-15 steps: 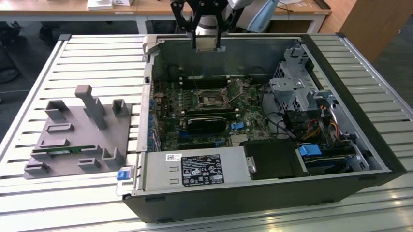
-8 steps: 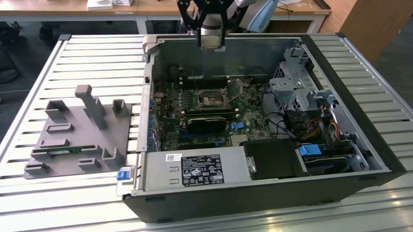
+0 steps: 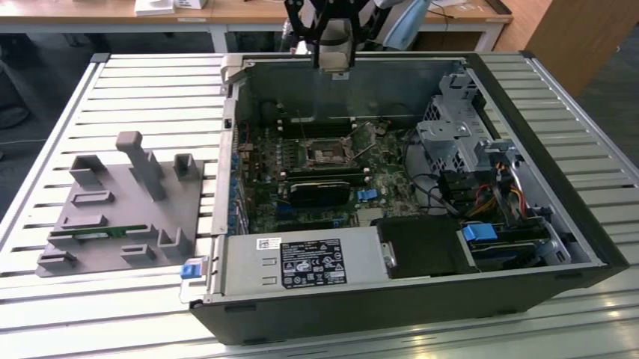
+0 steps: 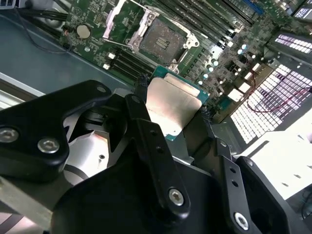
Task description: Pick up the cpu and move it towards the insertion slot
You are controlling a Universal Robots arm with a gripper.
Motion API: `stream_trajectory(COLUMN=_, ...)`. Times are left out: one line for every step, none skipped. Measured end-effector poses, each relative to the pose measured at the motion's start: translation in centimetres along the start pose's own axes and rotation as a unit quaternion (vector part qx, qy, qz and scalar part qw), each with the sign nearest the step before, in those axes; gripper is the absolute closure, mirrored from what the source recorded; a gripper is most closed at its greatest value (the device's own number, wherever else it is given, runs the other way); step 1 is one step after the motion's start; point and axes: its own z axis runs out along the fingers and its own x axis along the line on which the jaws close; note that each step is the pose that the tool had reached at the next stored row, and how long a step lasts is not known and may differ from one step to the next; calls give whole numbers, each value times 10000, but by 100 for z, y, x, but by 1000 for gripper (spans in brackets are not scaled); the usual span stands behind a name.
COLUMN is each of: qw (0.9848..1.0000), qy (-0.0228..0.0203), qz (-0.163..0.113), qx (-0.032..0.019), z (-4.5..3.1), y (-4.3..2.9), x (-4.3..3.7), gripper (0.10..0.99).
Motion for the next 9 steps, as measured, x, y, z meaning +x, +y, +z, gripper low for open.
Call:
stream_trajectory(qw=10000, qy=0, qz=0, qx=0, z=1, y=0, x=-12, gripper=545)
stream_trajectory(qw=10000, qy=0, qz=0, qx=-1, z=2, y=-1, x=-21, gripper=545)
stream_trajectory(qw=10000, qy=0, qz=0, qx=-1, z=2, y=-1, x=-27, gripper=545)
stream_trajectory(qw=10000, qy=0, qz=1, qx=-1, z=2, y=-1, x=-27, gripper=545)
stream_trajectory(qw=10000, qy=0, qz=1, qx=0, z=2, y=0, x=-28, gripper=545)
stream_trajectory(qw=10000, qy=0, qz=1, qx=-1, z=2, y=0, x=-28, gripper=545)
stream_trajectory(qw=10000, qy=0, qz=1, qx=-1, z=2, y=0, x=-28, gripper=545)
stream_trajectory(qw=10000, qy=0, qz=1, qx=-1, z=2, y=0, x=-29, gripper=545)
stream_trajectory(qw=10000, qy=0, qz=1, qx=-1, z=2, y=0, x=-29, gripper=545)
